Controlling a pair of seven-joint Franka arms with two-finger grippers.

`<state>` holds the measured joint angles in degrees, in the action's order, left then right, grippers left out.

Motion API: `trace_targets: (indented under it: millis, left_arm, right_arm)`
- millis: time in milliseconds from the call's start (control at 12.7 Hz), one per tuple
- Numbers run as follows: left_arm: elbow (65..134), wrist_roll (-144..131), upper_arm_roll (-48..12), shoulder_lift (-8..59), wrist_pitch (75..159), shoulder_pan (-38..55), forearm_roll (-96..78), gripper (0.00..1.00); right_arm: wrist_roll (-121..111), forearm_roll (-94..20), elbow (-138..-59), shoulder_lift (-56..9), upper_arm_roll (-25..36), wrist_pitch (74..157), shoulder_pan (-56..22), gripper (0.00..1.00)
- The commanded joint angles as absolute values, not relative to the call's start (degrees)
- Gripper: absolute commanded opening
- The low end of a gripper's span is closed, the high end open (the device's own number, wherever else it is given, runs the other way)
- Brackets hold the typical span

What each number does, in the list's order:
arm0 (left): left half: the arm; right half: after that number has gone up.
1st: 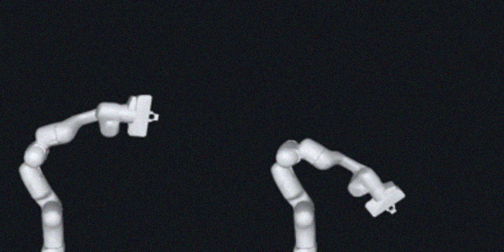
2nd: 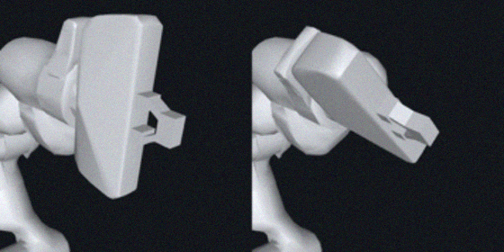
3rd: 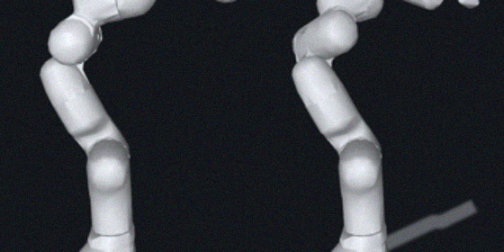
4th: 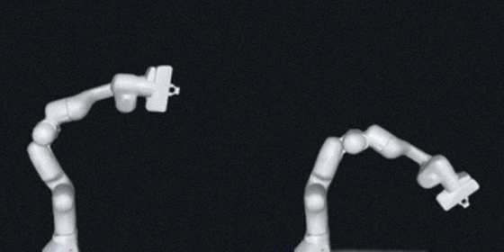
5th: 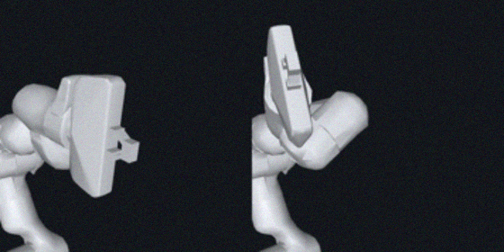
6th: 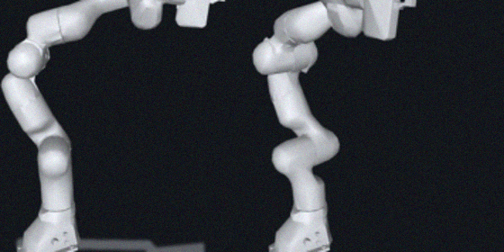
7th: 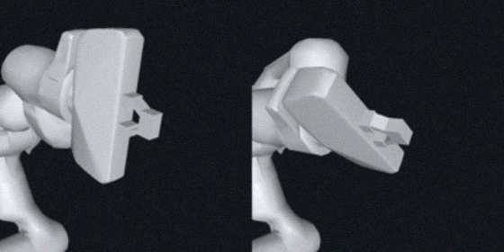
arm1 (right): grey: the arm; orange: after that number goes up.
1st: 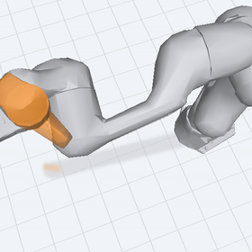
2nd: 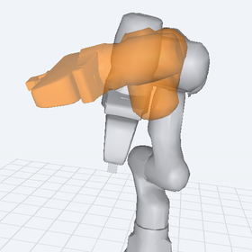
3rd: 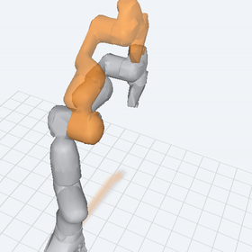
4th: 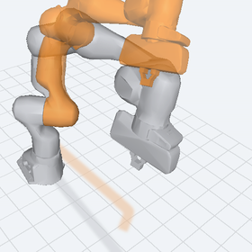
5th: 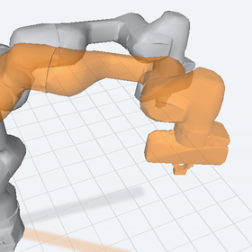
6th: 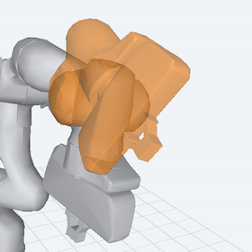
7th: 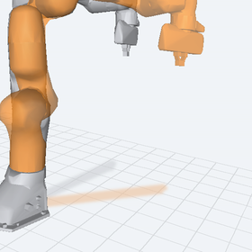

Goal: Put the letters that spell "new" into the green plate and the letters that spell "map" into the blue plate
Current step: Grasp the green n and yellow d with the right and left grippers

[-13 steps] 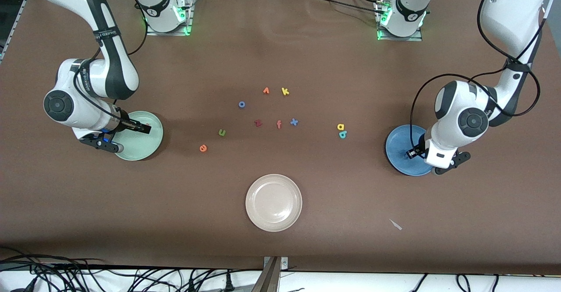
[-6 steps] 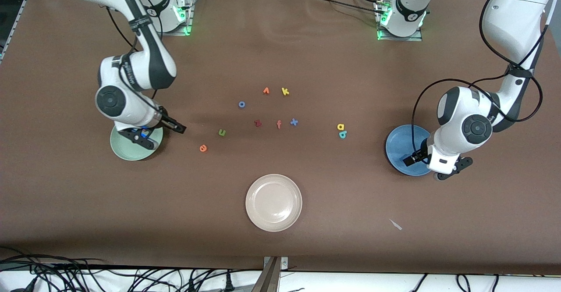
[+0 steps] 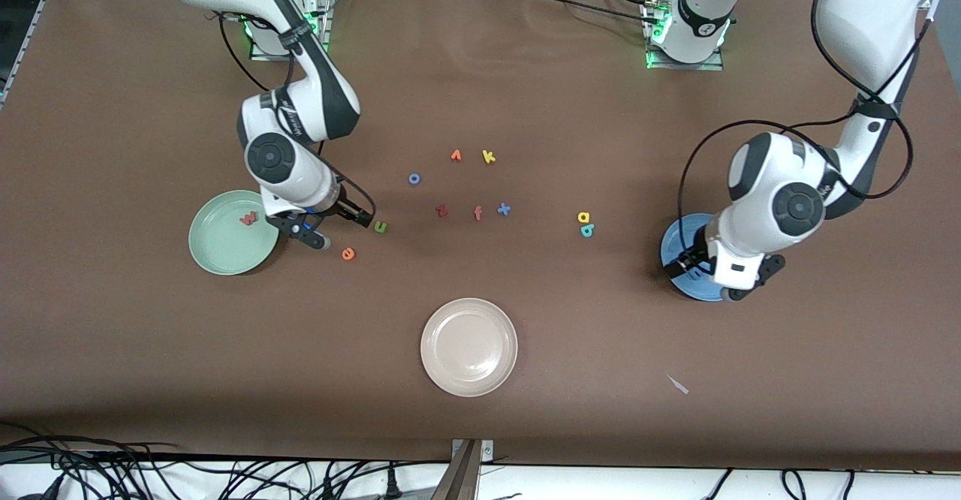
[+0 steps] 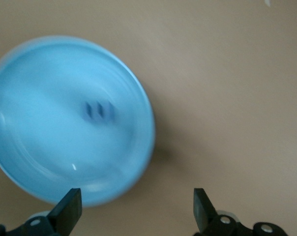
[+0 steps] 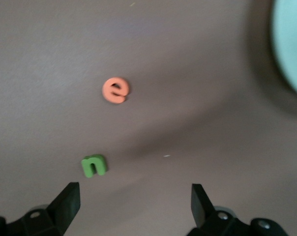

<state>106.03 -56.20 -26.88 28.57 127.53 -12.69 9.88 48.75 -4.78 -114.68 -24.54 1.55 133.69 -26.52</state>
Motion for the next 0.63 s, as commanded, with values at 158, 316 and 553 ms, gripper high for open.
trace_targets:
  millis: [158, 316, 553]
  left_arm:
    - [108.0, -64.1, -29.7, 28.1, 129.1, -5.8, 9.1, 0.97]
    - [110.5, -64.5, -29.7, 28.2, 133.7, -2.7, 9.1, 0.99]
    - [116.5, -66.3, -29.7, 28.5, 141.0, -1.1, 15.6, 0.99]
  right_arm:
    - [51.1, -5.2, -114.3, -28.6, 1.8, 140.8, -29.9, 1.0]
    - [51.9, -5.2, -114.3, -29.8, 1.8, 142.4, -30.5, 1.0]
    - [51.4, -5.2, -114.2, -31.1, 1.8, 143.6, -30.5, 0.99]
